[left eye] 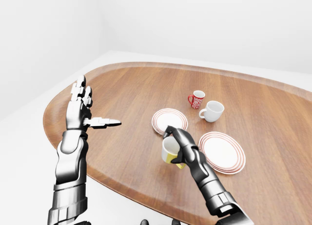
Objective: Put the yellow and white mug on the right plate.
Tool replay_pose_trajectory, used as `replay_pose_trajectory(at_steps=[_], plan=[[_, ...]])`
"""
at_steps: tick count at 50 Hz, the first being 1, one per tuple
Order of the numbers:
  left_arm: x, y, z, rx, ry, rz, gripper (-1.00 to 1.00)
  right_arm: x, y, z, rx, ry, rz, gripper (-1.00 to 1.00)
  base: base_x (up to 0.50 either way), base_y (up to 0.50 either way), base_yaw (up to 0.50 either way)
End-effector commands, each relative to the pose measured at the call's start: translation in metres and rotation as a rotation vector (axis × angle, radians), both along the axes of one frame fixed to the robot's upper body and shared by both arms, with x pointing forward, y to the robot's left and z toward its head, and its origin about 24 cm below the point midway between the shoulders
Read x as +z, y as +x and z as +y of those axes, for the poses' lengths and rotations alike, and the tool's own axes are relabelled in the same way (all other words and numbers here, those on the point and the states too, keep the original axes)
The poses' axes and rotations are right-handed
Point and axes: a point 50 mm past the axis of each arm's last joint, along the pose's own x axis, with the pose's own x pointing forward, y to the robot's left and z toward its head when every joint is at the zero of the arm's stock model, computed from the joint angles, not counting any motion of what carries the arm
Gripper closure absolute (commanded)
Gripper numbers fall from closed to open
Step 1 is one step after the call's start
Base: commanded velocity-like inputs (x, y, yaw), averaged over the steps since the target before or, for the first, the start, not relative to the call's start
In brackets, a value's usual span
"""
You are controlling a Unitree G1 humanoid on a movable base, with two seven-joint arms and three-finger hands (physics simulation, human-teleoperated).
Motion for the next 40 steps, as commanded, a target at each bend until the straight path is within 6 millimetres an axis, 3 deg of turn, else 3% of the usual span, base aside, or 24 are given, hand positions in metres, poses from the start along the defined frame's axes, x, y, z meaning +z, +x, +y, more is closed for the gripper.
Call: replay_pose_trajectory(at_steps=[1, 16, 40], plan=[[0.001, 0.000, 0.001, 0.001, 0.000, -0.002, -1.00, 0.014, 0.008, -0.020, -0.041, -0.027, -0.032, 1.00, 0.00, 0.00, 0.00], [-0.001, 0.000, 0.000, 0.002, 0.000, 0.004, -1.00, 0.029, 0.022, -0.052, -0.120, 0.006, -0.058, 1.00, 0.00, 0.00, 0.00], [0.000, -0.001, 0.000, 0.002, 0.000, -0.002, -1.00, 0.033, 0.030, -0.090, -0.231, 0.011, -0.057, 1.00, 0.00, 0.00, 0.00]])
